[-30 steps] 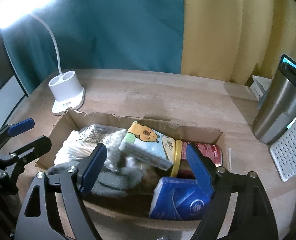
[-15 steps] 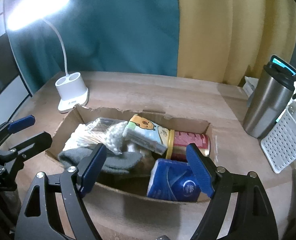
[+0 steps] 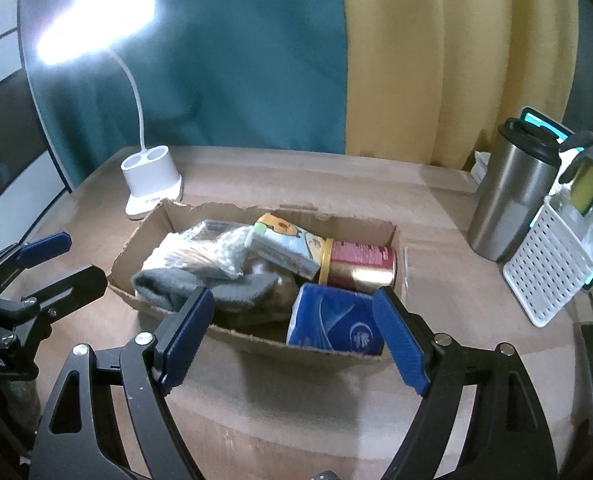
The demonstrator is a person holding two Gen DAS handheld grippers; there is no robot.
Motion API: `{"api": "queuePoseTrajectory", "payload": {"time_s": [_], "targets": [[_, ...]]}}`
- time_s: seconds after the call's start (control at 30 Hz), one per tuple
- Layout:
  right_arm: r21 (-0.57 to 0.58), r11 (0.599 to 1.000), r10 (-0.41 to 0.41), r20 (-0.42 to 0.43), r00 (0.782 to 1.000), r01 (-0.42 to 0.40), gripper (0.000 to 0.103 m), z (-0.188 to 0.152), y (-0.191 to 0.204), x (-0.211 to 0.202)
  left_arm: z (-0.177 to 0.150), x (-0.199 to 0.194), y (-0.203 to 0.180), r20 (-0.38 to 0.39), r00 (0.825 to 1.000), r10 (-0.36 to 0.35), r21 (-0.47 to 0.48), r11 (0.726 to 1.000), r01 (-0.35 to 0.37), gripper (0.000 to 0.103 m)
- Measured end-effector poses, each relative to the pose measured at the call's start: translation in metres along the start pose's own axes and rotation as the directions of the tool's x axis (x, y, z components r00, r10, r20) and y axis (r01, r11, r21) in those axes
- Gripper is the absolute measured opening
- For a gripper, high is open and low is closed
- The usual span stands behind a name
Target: Organize objects
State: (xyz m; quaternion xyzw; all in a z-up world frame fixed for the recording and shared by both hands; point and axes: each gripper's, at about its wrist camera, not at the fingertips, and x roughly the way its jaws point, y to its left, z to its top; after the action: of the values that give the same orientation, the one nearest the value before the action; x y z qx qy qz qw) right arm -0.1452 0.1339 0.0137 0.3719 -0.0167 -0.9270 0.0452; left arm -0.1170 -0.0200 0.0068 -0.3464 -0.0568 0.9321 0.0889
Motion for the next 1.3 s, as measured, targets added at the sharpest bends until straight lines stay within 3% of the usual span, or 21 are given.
{"api": "queuePoseTrajectory", "payload": {"time_s": [0.77,1.3], "targets": [[0.008,1.000,-0.015,0.008,1.000,0.015,0.084,-0.039,-0.001,-0.032,-0.029,-0.029,-0.020,0.008,1.000,-0.002,0.017,1.000,0.002,0.102],[0.007,1.000,-0.015,0.019,1.000,0.015,0.084,-0.046,0.002,-0.043,-0.035,-0.036,-0.023,-0.013,1.000,0.006,0.028,1.000,-0.006,0.102]]}}
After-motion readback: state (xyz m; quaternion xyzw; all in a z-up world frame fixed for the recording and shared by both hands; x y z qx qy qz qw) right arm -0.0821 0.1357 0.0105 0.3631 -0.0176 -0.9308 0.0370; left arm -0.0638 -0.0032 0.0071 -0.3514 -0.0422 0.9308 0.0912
